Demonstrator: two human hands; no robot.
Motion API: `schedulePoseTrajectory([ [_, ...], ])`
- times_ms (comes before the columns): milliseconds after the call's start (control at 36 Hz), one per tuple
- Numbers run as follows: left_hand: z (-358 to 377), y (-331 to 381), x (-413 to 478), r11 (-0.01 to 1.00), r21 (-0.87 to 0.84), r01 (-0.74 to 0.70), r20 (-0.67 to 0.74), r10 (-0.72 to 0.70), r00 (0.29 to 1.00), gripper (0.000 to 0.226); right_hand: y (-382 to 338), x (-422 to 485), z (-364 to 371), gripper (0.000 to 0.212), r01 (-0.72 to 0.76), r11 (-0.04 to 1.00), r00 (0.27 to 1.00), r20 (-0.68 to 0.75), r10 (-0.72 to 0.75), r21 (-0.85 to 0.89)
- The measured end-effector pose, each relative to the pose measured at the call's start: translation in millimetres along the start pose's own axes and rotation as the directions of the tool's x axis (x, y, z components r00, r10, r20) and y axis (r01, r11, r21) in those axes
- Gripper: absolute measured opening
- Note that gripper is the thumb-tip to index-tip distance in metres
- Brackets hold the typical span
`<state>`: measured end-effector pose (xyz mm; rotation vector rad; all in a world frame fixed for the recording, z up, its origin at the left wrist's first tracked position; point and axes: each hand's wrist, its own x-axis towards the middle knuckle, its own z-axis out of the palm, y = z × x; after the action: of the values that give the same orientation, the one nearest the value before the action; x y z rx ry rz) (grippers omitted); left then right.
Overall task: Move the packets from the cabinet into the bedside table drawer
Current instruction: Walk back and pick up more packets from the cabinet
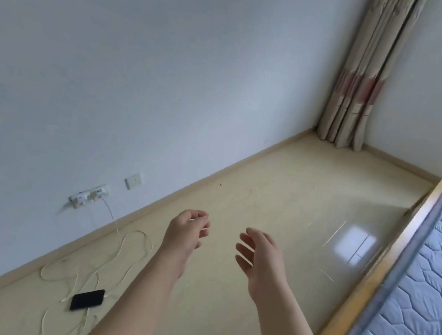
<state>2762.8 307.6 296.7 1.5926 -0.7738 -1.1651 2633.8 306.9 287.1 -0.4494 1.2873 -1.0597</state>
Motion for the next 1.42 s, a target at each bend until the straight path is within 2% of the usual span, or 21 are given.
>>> schedulePoseTrajectory([
  [250, 107.6, 38.1, 142.0, 0.994, 0.077, 0.083, 0.214, -0.098, 0.972, 0.010, -76.6, 138.7, -5.2, 0.008, 0.029, 0.990, 0.983, -0.182, -0.003, 0.138],
  [389, 194.6, 67.6, 222.4, 0.991, 0.121, 0.048, 0.282, -0.081, 0.956, 0.010, -139.8, 234.4, -27.2, 0.009, 0.056, 0.979, 0.971, -0.240, -0.008, 0.194],
  [583, 328.8, 140.9, 323.4, 0.991, 0.132, -0.029, 0.350, -0.020, 0.936, 0.011, -273.9, 356.3, -67.4, 0.009, 0.152, 0.959, 0.951, -0.301, -0.076, 0.240],
  [694, 396.3, 166.0, 372.9, 0.993, 0.118, -0.027, 0.400, -0.023, 0.916, 0.010, -329.5, 411.5, -89.8, 0.010, 0.202, 0.948, 0.931, -0.350, -0.107, 0.245],
  [917, 533.2, 187.6, 480.2, 0.993, 0.120, 0.022, 0.485, -0.078, 0.871, 0.011, -405.9, 533.1, -138.9, 0.012, 0.168, 0.951, 0.906, -0.420, -0.045, 0.260],
  [1139, 691.1, 251.7, 605.5, 0.992, 0.128, -0.014, 0.564, -0.061, 0.824, 0.011, -539.0, 676.2, -174.1, 0.011, 0.193, 0.953, 0.874, -0.482, -0.060, 0.233],
  [1250, 765.1, 276.2, 644.9, 0.986, 0.157, -0.053, 0.616, -0.056, 0.785, 0.013, -590.7, 727.5, -197.6, 0.009, 0.240, 0.934, 0.856, -0.512, -0.075, 0.263],
  [1417, 876.9, 285.0, 684.4, 0.975, 0.220, -0.035, 0.660, -0.122, 0.741, 0.014, -640.5, 794.6, -257.5, 0.009, 0.244, 0.914, 0.826, -0.564, -0.022, 0.323],
])
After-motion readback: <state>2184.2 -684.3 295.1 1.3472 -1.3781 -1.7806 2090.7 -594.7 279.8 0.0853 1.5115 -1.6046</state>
